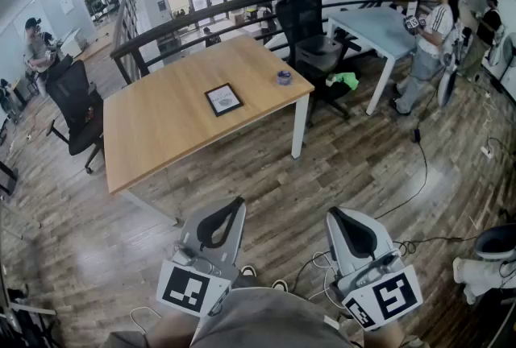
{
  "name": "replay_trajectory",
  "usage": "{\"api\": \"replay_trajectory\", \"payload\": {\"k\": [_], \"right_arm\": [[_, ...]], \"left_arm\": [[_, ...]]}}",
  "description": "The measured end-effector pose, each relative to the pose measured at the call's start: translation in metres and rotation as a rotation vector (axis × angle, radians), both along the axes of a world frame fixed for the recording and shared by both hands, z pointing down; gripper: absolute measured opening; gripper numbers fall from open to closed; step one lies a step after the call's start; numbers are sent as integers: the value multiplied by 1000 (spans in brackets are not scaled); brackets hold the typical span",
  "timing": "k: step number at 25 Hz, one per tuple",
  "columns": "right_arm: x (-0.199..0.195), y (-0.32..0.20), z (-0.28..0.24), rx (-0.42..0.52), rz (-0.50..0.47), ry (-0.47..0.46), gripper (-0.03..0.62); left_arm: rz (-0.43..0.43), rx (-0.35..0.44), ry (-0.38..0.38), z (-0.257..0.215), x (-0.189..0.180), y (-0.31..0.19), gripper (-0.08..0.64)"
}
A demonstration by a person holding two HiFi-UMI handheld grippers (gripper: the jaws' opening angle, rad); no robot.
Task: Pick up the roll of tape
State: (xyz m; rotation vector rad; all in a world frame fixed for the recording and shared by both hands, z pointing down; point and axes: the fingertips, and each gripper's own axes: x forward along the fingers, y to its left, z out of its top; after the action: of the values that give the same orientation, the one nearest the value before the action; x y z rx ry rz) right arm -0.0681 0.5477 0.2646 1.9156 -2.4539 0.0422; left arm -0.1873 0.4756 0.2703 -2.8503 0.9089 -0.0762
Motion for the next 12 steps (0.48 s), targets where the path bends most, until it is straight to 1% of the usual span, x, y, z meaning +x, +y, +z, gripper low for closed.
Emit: {"api": "replay_trajectory", "payload": {"k": [4, 7, 8, 10, 12], "right_arm": [[2, -1, 3, -9, -9, -15, 11], [2, -4, 6, -14, -21, -33, 11], [2, -5, 6, -14, -24, -39, 11], [2, -7, 7, -13, -26, -42, 11], [4, -8, 9, -15, -24, -40, 11]], "left_arm": [[-2, -17, -14, 6, 0, 1, 2], [-8, -53, -13, 8, 2, -1, 2], [-8, -52, -13, 8, 3, -2, 2], [-3, -24, -10, 7, 4, -5, 2], [-4, -31, -11, 7, 5, -7, 2]]}}
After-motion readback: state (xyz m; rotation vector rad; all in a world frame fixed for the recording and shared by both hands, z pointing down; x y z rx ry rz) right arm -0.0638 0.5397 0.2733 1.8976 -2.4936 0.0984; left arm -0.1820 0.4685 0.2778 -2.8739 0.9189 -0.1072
